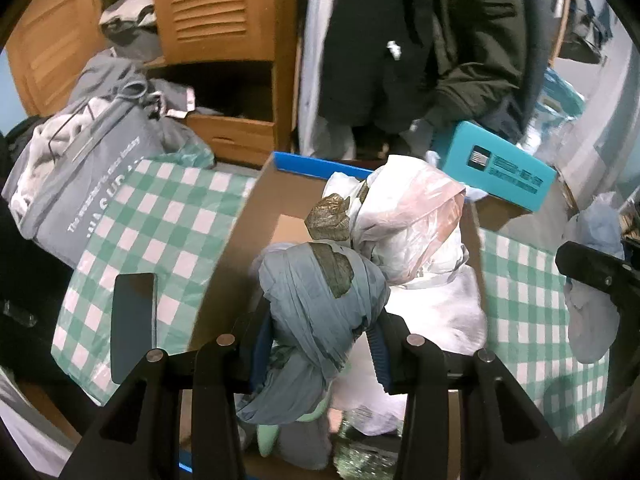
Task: Organize soft objects
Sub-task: 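Carry the white bag bundle and light-blue cloth over the box with both tools, then open the left tool over the box while the right tool releases the light-blue cloth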
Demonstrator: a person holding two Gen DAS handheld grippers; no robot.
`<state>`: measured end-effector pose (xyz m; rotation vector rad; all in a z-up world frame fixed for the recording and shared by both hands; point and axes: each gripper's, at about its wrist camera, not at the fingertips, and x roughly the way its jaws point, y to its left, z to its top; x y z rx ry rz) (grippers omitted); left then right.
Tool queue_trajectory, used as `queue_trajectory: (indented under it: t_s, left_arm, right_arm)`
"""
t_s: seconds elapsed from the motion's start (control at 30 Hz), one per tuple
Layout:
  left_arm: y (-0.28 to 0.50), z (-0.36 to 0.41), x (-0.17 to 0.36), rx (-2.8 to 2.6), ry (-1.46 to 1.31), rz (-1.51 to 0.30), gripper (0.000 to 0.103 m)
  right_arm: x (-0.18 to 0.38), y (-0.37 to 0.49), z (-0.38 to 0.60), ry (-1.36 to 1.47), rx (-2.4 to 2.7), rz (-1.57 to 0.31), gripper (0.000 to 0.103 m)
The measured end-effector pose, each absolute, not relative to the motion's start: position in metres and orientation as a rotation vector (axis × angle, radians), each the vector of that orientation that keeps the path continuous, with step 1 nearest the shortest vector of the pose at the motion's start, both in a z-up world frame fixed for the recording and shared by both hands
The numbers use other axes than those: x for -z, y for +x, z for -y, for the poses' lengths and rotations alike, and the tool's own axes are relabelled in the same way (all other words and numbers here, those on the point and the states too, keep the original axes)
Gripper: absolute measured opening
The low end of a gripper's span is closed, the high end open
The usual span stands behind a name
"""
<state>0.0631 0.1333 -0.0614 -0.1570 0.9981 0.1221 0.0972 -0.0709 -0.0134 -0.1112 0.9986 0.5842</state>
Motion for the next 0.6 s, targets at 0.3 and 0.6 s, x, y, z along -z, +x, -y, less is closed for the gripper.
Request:
queue_trajectory:
  t_s: [0.3,0.6]
  left_arm:
    - [0.079,-0.161,0.083,-0.15,-0.215,-1.05,0.043]
    - [0.097,-0.165,0.092,-0.161,-0.26,-1.078,0.047]
  right_arm:
    - [0.027,0.12,0.027,-0.133,-0.62,-1.033,0.044]
    - [0.053,0.142,0.0,-0.129,-0.644,-1.094,0.05]
